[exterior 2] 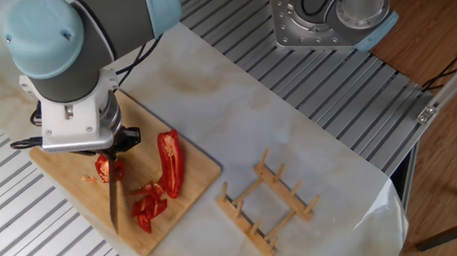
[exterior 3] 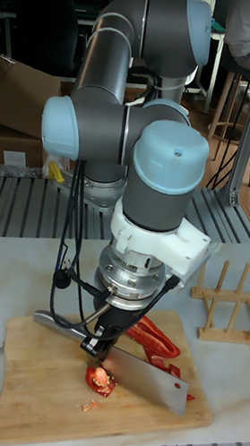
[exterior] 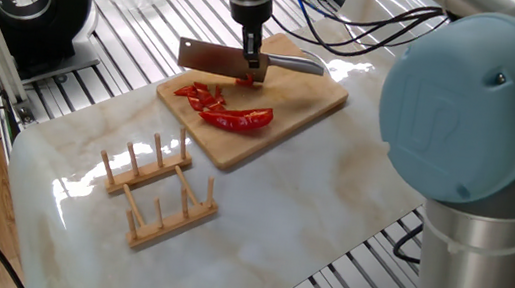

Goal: Chop the chili peppers

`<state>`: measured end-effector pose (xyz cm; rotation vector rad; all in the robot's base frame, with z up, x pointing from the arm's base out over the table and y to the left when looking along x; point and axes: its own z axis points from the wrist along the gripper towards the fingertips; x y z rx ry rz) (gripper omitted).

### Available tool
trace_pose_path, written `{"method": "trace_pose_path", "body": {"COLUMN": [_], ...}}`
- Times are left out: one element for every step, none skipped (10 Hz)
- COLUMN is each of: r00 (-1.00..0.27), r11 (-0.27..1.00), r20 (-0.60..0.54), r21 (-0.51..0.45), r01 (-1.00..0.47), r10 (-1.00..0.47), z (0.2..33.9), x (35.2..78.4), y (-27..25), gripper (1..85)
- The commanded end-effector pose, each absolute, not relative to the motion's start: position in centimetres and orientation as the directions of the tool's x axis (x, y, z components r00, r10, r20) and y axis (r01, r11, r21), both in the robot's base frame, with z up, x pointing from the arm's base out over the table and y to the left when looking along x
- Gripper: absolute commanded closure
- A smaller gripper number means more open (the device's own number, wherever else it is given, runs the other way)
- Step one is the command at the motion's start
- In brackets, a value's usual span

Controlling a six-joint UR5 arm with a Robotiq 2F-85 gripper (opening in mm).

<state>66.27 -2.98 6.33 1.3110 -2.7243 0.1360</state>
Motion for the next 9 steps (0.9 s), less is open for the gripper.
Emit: {"method": "trace_pose_path", "body": {"r00": [-0.634, -0.637, -0.642, -0.645, -0.642, -0.642, -0.645, -0.650, -0.655], "r11": [0.637, 0.640, 0.645, 0.647, 0.645, 0.645, 0.647, 0.650, 0.653], "r20": [0.136, 0.133, 0.129, 0.123, 0.116, 0.108, 0.099, 0.094, 0.091], "r21": [-0.028, -0.026, -0.026, -0.024, -0.021, -0.014, -0.019, -0.033, -0.050], "r01": [-0.771, -0.768, -0.764, -0.762, -0.764, -0.764, -0.763, -0.759, -0.755], "r10": [-0.761, -0.759, -0.756, -0.755, -0.758, -0.759, -0.758, -0.754, -0.750], "z": [6.13, 6.29, 6.68, 6.88, 6.98, 7.02, 7.08, 7.09, 7.09], "x": [66.40, 66.33, 66.20, 66.11, 66.14, 66.11, 66.30, 66.66, 67.02], "y": [-2.86, -2.73, -2.63, -2.50, -2.42, -2.24, -2.16, -2.28, -2.51], "gripper": [84.3, 84.3, 84.3, 84.3, 84.3, 84.3, 84.3, 84.3, 84.3]}}
